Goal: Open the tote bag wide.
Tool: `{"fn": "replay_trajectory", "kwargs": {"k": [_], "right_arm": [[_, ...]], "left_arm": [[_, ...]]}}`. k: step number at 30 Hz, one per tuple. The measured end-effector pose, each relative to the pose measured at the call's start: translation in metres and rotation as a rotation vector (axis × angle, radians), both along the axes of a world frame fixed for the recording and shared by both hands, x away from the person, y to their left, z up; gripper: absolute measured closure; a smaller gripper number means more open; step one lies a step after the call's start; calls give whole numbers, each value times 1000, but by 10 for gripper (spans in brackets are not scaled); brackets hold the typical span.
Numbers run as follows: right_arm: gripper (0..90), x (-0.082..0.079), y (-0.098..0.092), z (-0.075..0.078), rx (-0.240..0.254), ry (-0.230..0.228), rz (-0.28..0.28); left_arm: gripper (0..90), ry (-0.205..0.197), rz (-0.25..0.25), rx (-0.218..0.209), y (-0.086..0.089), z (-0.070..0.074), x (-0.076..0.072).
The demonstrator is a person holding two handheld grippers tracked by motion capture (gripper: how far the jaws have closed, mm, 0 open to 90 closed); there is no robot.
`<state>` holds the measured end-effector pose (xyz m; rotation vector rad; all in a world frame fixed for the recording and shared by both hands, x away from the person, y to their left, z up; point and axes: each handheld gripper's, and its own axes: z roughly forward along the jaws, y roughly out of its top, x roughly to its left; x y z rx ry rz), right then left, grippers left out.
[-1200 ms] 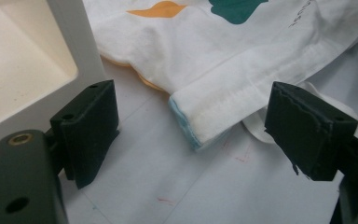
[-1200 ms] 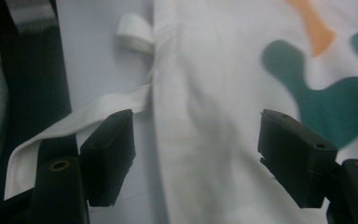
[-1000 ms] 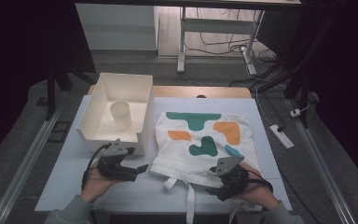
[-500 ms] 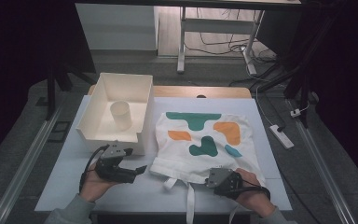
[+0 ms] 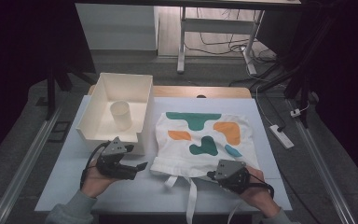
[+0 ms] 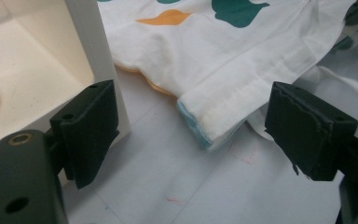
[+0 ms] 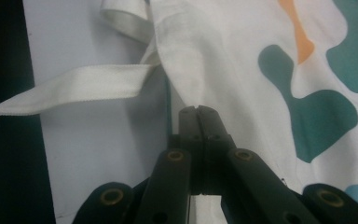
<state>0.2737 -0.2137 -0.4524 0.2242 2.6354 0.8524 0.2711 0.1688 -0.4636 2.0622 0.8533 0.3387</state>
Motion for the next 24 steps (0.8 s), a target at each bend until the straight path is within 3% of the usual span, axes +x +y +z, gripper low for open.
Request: {"fn": "replay_trajectory", "kwargs": {"k": [4, 7, 9, 24], "right_arm": [[900, 7, -3, 3, 47, 3, -20], [900, 17, -10, 7, 109, 34, -35], [900, 19, -10, 7, 110, 35, -42], [900, 38, -5, 7, 118, 22, -107]], "left_arm": [[177, 12, 7, -21, 4, -2, 2], [177, 13, 8, -40, 8, -1, 3], [178, 12, 10, -54, 10, -1, 3], [178, 20, -22, -37, 7, -6, 7]]}}
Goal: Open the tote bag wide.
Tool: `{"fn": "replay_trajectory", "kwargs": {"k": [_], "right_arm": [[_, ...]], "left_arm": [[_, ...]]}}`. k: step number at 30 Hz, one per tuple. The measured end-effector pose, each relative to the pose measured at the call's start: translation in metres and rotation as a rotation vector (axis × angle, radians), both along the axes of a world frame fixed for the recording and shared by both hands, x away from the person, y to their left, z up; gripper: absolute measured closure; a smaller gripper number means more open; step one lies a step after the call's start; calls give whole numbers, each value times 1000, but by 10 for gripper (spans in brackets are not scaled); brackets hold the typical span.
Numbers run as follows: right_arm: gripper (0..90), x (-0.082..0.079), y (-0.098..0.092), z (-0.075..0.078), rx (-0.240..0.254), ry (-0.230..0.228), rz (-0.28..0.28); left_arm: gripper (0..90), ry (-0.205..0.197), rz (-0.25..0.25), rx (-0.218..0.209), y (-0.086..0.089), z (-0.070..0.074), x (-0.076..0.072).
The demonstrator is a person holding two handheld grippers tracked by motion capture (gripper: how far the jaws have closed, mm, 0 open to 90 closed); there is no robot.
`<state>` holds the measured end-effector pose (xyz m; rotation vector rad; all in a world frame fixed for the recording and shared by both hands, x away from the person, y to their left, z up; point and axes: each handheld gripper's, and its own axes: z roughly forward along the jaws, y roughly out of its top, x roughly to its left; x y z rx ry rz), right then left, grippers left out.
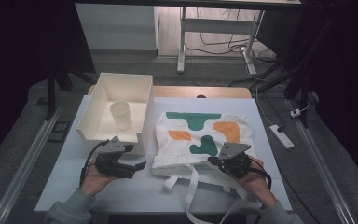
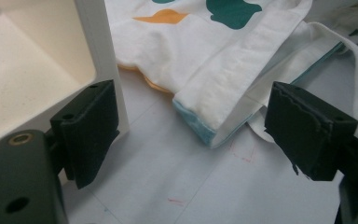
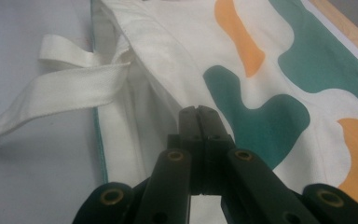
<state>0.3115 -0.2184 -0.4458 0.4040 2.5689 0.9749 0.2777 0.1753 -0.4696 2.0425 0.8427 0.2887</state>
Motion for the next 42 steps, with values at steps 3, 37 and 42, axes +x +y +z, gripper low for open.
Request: {"fn": "replay_trajectory", "kwargs": {"k": [3, 37, 42], "right_arm": [[899, 2, -1, 0, 6, -4, -8], [900, 11, -18, 10, 91, -71, -114], [900, 7, -19, 16, 95, -99, -115]], "left_arm": [[178, 5, 2, 3, 0, -2, 0], [180, 3, -37, 38, -7, -14, 10], [181, -21, -44, 38, -9, -7, 8]]}}
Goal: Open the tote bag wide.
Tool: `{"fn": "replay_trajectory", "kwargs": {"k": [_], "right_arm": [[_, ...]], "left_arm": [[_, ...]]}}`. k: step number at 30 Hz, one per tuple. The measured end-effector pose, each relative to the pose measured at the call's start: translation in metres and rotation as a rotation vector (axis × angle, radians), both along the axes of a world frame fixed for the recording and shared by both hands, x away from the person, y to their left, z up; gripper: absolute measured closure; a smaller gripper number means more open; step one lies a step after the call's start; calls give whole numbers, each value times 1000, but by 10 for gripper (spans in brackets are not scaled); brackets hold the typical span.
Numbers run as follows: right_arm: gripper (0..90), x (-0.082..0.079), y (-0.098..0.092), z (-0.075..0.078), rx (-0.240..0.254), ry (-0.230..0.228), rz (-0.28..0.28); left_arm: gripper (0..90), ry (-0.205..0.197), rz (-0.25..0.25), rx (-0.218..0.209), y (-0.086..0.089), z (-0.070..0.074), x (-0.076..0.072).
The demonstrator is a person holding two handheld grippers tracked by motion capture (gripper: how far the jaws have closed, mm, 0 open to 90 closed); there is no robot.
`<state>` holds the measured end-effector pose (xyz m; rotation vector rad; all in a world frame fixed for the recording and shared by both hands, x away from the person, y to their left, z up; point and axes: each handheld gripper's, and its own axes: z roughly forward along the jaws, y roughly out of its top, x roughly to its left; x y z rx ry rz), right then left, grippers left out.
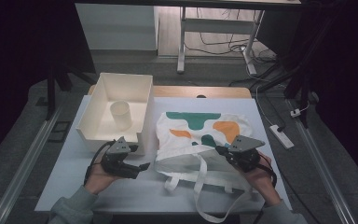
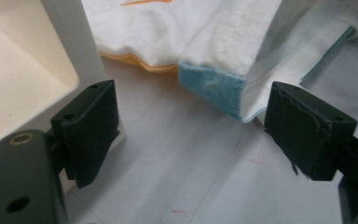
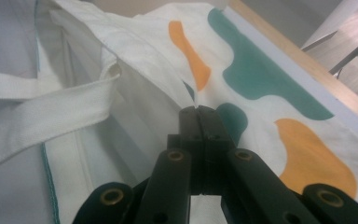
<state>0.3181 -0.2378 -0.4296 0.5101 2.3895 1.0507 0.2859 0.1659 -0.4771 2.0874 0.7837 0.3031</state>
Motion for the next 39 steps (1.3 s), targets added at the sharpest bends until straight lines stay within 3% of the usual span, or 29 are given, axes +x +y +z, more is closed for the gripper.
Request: {"fn": "replay_trajectory", "kwargs": {"k": [9, 15, 24, 27, 30, 34, 39], "right_arm": [[900, 15, 7, 1, -19, -39, -57], [900, 37, 4, 10, 1, -72, -105], [900, 61, 0, 11, 21, -82, -149], [900, 76, 1, 3, 24, -58, -164], [900, 93, 2, -13, -9, -9, -178], [900, 103, 1, -27, -17, 42, -186], [900, 106, 2, -38, -42, 58, -183]], "left_arm": [[181, -2, 21, -8, 4, 0, -8], [183, -21, 16, 18, -5, 3, -10], [184, -15, 2, 27, -12, 2, -5], [184, -14, 7, 21, -13, 2, -3], [184, -14, 7, 24, -16, 3, -2], [184, -12, 11, 30, -20, 4, -1], [184, -16, 17, 31, -21, 7, 0]]}}
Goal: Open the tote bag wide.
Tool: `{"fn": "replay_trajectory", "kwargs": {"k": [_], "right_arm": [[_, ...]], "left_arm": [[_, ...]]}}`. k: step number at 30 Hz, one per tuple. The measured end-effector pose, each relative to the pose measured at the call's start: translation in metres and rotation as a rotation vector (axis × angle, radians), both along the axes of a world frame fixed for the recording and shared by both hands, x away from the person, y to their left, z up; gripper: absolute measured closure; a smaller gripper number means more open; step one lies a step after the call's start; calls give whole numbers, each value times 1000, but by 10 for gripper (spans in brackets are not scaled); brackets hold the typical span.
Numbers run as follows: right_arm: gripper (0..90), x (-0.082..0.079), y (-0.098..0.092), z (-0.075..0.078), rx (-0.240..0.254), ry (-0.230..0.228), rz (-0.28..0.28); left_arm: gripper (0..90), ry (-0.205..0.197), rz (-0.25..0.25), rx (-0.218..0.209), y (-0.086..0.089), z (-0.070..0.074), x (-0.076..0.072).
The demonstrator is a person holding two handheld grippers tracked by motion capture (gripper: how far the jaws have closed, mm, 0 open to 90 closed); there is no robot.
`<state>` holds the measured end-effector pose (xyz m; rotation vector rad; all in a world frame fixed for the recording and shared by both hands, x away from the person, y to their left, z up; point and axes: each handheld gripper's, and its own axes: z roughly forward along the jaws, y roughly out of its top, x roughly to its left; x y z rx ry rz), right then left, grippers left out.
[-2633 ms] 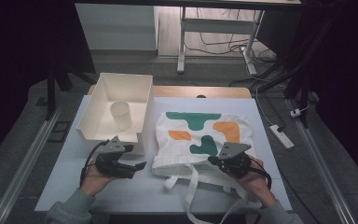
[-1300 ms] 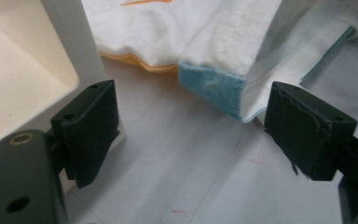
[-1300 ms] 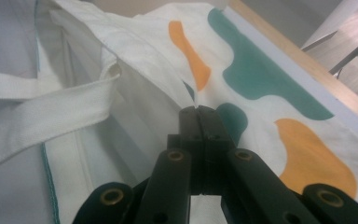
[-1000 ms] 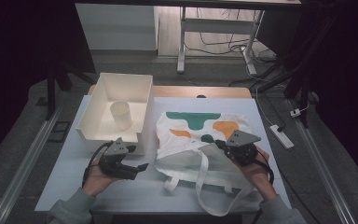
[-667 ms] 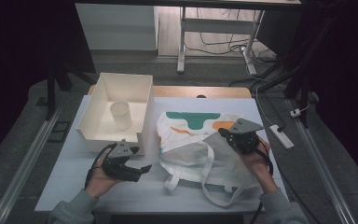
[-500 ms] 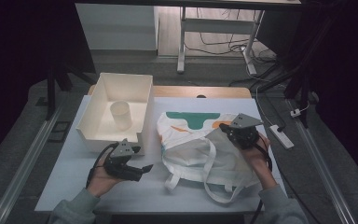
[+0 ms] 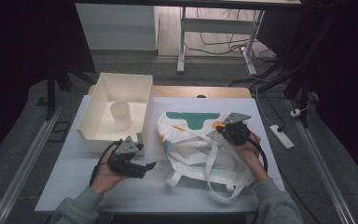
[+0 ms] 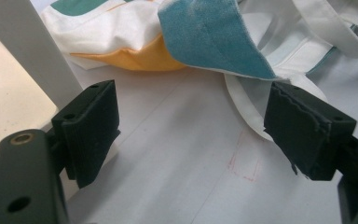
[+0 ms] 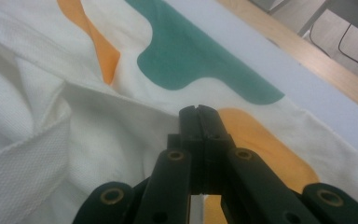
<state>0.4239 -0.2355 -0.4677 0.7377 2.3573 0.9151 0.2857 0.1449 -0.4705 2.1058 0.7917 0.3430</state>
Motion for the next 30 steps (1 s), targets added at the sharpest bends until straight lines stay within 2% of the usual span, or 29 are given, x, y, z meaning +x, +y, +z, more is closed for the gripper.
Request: {"fn": "replay_trajectory", "kwargs": {"k": [7, 9, 10, 11, 12, 13, 14, 15, 16, 17, 18, 19, 20, 23, 24, 25, 26, 27, 28, 30], "right_arm": [[900, 2, 4, -13, -25, 17, -14], [893, 0, 4, -11, -21, 5, -4], [875, -3, 3, -8, -11, -7, -2], [817, -5, 2, -4, 1, -19, 2], [817, -5, 2, -4, 1, -19, 2], [744, -8, 2, 1, 14, -35, 2], [621, -17, 2, 15, 40, -73, 17], [587, -23, 2, 22, 50, -93, 19], [587, -23, 2, 22, 50, -93, 19], [562, -35, 3, 36, 66, -129, 34], [567, -42, 3, 42, 75, -139, 41], [567, -42, 3, 42, 75, -139, 41], [570, -55, 3, 52, 90, -149, 61], [564, -73, 2, 57, 111, -92, 88], [564, -73, 2, 57, 111, -92, 88], [544, -84, 1, 54, 117, -38, 97], [535, -90, 1, 51, 112, -19, 99], [535, -90, 1, 51, 112, -19, 99], [510, -100, -1, 44, 106, 12, 97], [490, -110, -4, 38, 114, 45, 97]], "left_arm": [[184, -4, 4, -4, 3, 1, -2], [184, -3, 6, -5, 4, 1, -1], [184, -2, 7, -3, 5, 1, -1], [184, -1, 8, 0, 5, 0, -1], [184, -1, 9, 1, 6, 0, -1], [184, -1, 10, 2, 7, -1, -1], [184, 2, 12, 1, 8, -1, -1], [184, 3, 11, 1, 8, -1, -1], [184, 2, 13, 1, 9, -2, -1], [184, 4, 14, 1, 10, -2, -1], [184, 7, 14, 2, 10, -3, -1], [184, 7, 17, 2, 11, -3, -1], [183, 9, 18, 3, 11, -3, -1], [183, 12, 12, 5, 11, -5, -2], [183, 13, 9, 5, 10, -5, -2], [183, 14, 4, 8, 10, -5, -1], [183, 16, -1, 10, 10, -6, -1], [183, 17, -2, 7, 9, -6, -1], [183, 16, -6, 7, 9, -7, -1], [184, 15, -12, 4, 8, -7, -1]]}}
